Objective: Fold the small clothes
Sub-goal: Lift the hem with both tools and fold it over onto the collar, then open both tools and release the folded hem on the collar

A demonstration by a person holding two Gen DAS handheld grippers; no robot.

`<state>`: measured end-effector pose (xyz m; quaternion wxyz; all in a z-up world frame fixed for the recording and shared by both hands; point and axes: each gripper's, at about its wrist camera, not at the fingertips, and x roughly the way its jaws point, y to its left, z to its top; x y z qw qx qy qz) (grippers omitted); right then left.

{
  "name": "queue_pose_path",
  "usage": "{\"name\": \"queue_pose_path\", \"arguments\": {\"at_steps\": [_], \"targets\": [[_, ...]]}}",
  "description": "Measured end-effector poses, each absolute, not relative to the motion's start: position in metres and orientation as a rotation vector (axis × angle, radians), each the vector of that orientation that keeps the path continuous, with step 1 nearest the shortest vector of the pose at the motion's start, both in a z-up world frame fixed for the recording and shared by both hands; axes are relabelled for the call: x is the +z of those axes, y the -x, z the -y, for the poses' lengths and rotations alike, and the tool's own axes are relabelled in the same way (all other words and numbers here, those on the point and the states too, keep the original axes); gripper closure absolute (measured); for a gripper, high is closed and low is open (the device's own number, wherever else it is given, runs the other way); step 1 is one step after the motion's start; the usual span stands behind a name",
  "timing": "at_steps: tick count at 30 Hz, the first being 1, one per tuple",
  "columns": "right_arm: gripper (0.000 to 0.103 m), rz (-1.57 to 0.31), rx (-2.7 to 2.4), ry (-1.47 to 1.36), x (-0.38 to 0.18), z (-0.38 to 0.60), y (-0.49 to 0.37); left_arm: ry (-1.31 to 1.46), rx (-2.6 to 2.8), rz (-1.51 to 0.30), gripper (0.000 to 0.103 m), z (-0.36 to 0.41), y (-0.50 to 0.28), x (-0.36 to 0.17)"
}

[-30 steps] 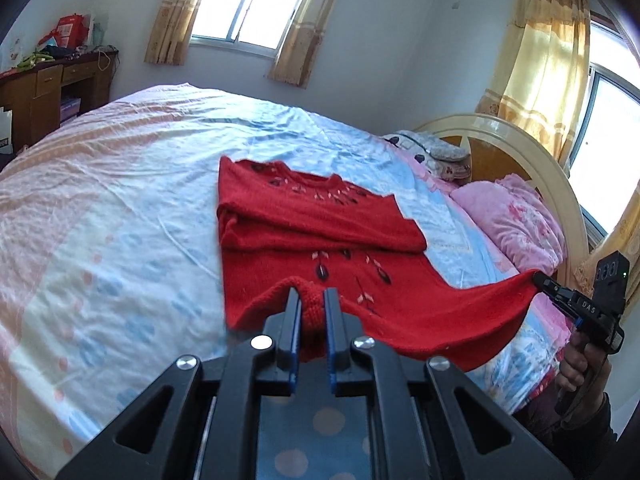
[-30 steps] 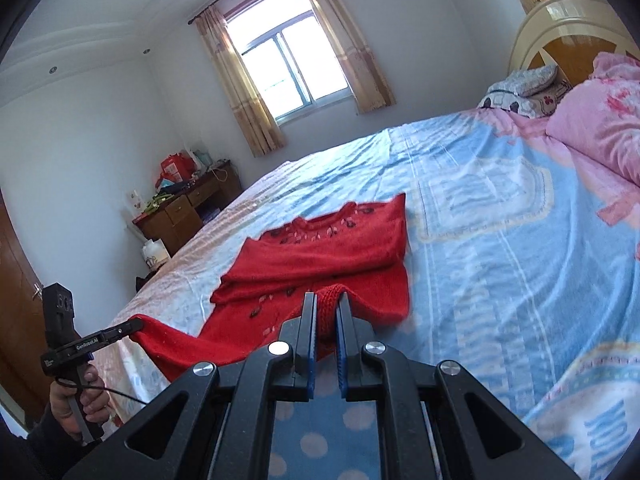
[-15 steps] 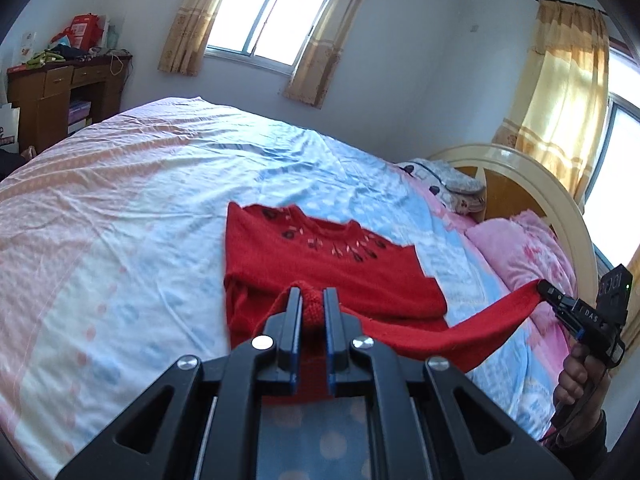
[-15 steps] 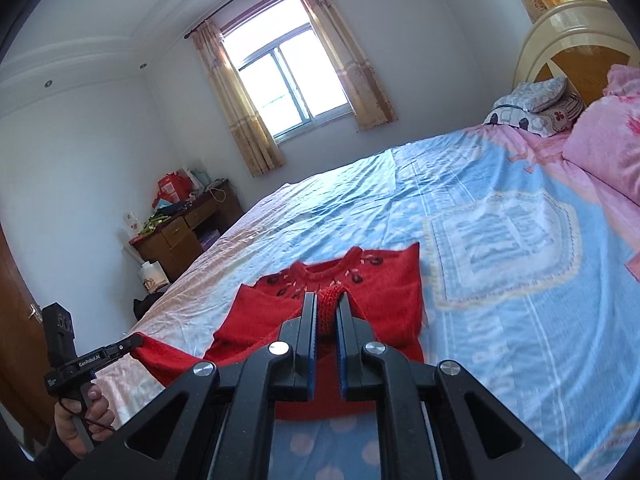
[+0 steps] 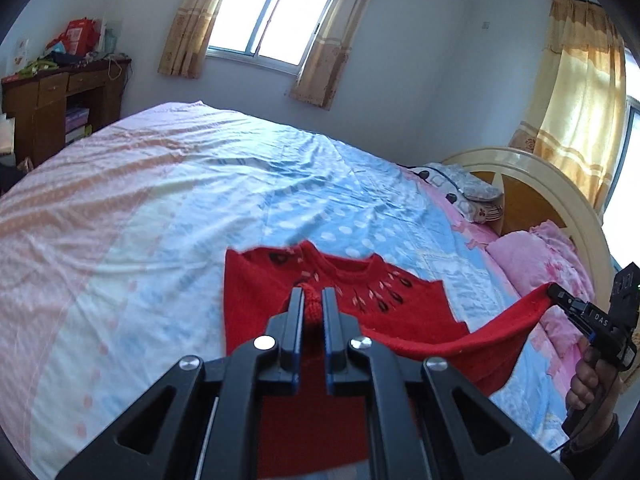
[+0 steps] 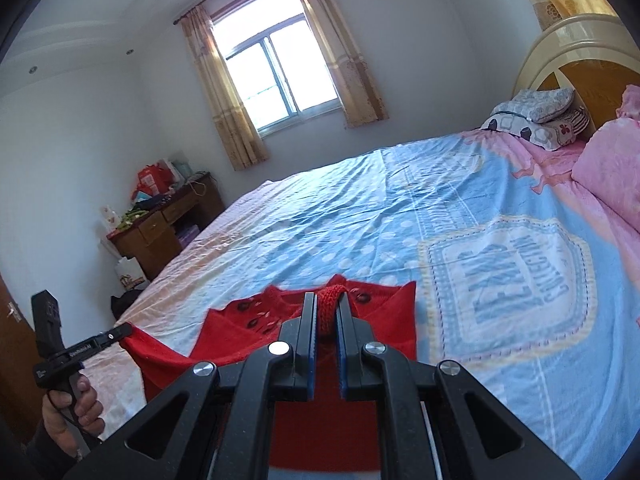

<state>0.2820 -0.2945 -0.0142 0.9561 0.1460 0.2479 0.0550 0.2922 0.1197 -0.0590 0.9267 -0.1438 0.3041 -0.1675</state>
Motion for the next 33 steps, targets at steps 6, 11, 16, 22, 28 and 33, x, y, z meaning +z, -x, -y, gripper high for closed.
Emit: {"name": "queue_pose_path", "arguments": {"at_steps": [6,11,16,22,28,33], "targets": [[0.096,-0.575,0.066,-0.339,-0.037,0.311,-0.336,0.260,-0.316,-0.648,0.095,-0.112,-0.343,-0.068],[0.096,-0.640,0.024,-0.311,-0.063,0.316,-0.378,0.223,-0.292,-0.688,0.095,-0.106,-0.379,-0.086],[0.096,-0.705,-0.019,-0.300,-0.093,0.322,-0.421,0.190,-0.247,-0.760,0.095,-0.100,-0.416,-0.120],[0.095,-0.786,-0.043,-0.241,-0.129,0.321,-0.462,0.144,-0.193,-0.790,0.092,-0.094,-0.438,-0.144],[0.051,-0.763,-0.070,-0.189,-0.130,0.309,-0.451,0.099,-0.169,-0.722,0.064,-0.096,-0.409,-0.128],[0.051,-0.820,0.049,-0.121,-0.131,0.270,-0.444,-0.036,-0.114,-0.727,0.046,-0.085,-0.387,-0.137]]}}
